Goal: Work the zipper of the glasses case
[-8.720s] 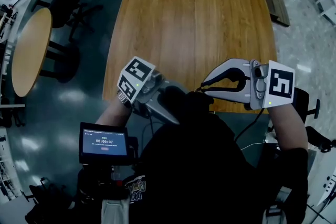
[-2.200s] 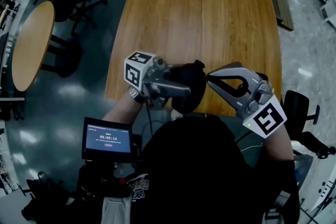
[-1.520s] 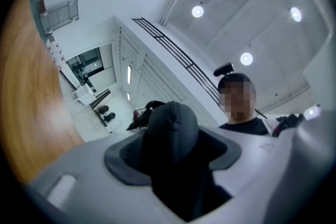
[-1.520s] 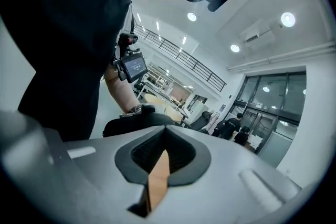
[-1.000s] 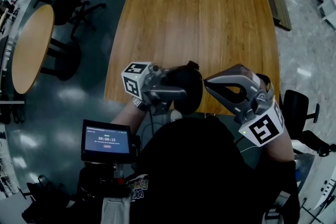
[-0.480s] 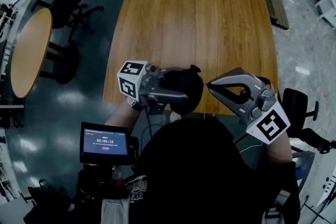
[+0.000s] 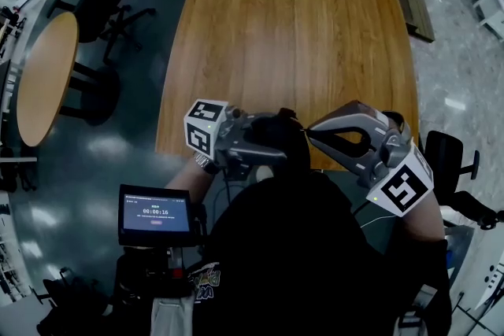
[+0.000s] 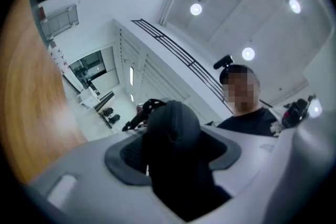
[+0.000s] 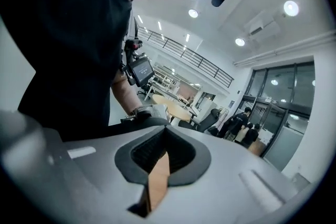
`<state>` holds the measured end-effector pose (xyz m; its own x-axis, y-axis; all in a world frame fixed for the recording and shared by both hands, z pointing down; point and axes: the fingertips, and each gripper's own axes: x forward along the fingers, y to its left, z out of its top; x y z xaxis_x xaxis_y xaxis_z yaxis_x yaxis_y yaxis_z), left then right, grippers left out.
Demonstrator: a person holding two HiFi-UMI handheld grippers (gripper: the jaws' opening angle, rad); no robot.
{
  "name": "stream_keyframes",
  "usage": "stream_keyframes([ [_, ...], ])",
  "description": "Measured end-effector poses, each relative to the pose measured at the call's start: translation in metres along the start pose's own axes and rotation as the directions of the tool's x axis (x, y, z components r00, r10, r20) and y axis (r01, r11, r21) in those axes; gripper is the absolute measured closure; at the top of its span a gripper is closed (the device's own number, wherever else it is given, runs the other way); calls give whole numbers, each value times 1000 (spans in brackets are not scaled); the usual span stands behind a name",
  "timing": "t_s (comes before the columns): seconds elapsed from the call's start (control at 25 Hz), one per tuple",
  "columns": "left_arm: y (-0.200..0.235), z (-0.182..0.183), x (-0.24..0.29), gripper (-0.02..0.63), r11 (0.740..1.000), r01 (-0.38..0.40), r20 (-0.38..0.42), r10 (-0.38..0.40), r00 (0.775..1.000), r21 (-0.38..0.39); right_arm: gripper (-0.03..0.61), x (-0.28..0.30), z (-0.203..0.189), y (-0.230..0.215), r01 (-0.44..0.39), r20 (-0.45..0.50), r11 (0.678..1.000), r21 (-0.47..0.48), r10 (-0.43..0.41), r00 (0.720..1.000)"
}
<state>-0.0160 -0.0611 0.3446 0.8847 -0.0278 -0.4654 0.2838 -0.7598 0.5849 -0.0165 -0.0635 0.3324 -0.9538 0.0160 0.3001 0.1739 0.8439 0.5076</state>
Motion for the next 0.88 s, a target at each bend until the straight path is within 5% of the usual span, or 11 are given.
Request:
stream_keyframes([
  [0.32,2,-28,11,337,1000,-9,-141,11,990,21,574,15,-3,6,-17,-12,1000,-4,17,1000],
  [0.56,9,-18,9,347,1000,1,-59,-1,998,-1,574,12,-12,-2,12,-35,1000,0,-12,999],
  [0.88,9,-22,13,350,1000,-17,-151,17,988,2,566,18,-15,-4,-50,-49,999,-15,49,998],
])
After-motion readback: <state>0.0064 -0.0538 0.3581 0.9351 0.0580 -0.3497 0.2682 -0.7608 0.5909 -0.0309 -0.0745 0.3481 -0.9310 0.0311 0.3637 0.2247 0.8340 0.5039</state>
